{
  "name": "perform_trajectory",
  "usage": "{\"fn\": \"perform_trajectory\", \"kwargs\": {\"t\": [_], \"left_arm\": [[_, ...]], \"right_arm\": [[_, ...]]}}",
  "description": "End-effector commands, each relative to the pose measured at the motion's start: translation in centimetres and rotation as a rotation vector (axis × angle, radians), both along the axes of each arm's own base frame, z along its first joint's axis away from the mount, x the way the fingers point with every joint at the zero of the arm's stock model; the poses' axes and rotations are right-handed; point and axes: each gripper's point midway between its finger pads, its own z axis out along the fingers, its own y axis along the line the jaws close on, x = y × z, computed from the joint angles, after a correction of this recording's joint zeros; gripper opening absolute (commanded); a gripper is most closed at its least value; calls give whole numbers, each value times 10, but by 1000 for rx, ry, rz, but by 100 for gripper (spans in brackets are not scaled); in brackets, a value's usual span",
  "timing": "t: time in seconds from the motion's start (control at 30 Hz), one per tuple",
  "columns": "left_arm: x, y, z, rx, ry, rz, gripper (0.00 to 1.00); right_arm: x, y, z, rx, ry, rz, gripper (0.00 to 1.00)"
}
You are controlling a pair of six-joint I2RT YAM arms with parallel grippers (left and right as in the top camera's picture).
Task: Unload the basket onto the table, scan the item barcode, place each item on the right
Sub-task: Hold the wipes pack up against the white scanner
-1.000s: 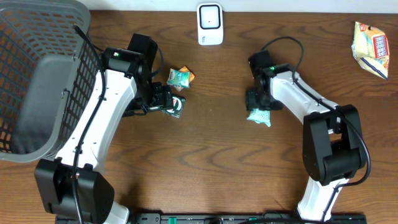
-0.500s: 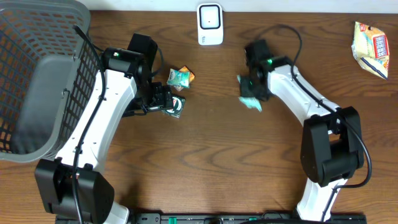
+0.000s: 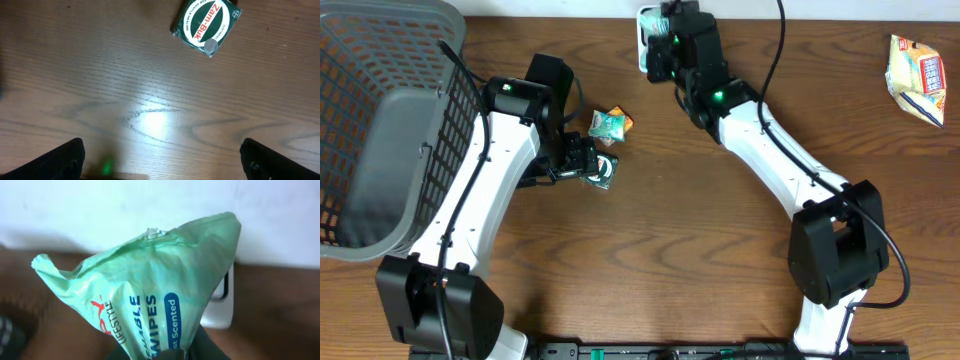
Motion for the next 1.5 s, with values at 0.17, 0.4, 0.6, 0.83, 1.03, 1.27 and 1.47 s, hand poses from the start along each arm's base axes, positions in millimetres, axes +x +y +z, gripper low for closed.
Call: {"fn": "perform_trajectory", "kwargs": {"t": [0.17, 0.4, 0.6, 0.83, 1.03, 1.27, 1.47], "left_arm": [[1, 0, 2, 2, -1, -6, 98], [1, 0, 2, 2, -1, -6, 98], [1, 0, 2, 2, -1, -6, 98], [1, 0, 2, 2, -1, -6, 97], [1, 0, 2, 2, -1, -6, 98], [1, 0, 2, 2, -1, -6, 98], [1, 0, 2, 2, -1, -6, 98]], "right_arm": [[64, -3, 3, -117, -74, -113, 1], [101, -2, -42, -280, 0, -134, 1], [114, -13, -56, -399, -34, -159, 1], [117, -24, -76, -509, -23, -155, 1], [117, -20, -73, -470, -27, -171, 1], [113, -28, -64, -372, 13, -236, 1], [105, -101, -24, -360, 81, -370, 1]]}}
